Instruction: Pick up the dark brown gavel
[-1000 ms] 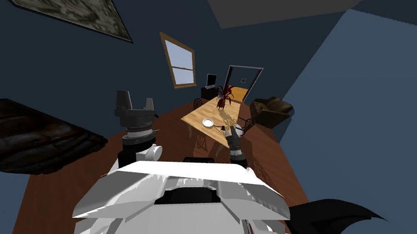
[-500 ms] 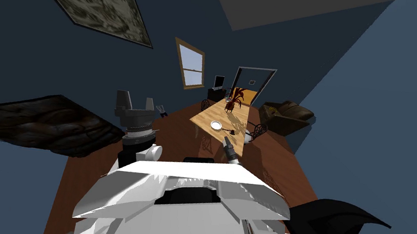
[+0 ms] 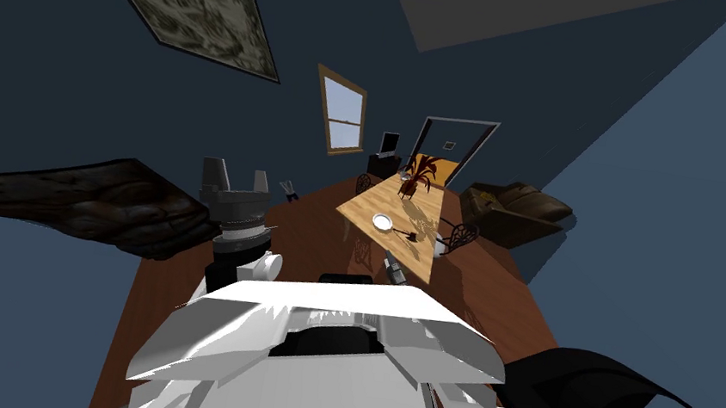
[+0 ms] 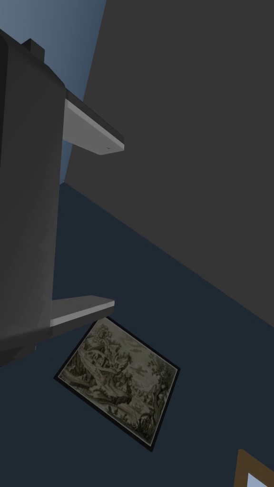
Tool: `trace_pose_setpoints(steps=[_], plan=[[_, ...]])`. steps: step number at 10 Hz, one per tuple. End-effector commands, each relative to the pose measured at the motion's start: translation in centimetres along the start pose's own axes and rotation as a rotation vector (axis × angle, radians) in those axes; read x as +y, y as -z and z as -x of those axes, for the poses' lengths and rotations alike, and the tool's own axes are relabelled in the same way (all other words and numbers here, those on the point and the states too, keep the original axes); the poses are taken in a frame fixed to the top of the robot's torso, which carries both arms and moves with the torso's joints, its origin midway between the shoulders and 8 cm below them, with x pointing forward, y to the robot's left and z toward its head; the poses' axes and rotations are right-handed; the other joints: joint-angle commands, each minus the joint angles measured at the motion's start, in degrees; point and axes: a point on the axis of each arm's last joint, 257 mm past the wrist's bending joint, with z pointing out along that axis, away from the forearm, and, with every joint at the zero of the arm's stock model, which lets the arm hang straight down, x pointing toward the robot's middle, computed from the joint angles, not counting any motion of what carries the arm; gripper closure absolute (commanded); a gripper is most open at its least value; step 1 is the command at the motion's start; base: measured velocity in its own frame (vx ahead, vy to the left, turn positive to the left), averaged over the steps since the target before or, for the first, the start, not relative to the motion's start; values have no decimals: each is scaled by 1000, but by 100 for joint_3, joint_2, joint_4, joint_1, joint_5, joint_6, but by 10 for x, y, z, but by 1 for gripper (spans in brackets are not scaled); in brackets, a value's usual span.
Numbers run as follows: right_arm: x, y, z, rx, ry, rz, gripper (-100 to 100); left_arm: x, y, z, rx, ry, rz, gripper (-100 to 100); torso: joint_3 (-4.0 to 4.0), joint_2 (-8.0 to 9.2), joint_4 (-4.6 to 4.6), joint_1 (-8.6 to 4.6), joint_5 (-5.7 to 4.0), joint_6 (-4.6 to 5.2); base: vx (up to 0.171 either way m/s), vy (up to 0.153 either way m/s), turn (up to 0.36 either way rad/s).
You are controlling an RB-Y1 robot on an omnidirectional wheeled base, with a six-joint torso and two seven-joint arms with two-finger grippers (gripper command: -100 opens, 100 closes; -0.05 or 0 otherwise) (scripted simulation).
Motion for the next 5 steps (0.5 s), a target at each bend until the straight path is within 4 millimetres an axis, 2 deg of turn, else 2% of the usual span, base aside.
trace_pose_setpoints(steps=[1,5], plan=[[0,0,0,0,0,-2,-100,0,0,0,0,0,0,0,0,0,0,0,0,0,-10,-3,-33],[0,0,0,0,0,-2,-100,0,0,0,0,0,0,0,1,1,0,1,0,0,0,0,-1]])
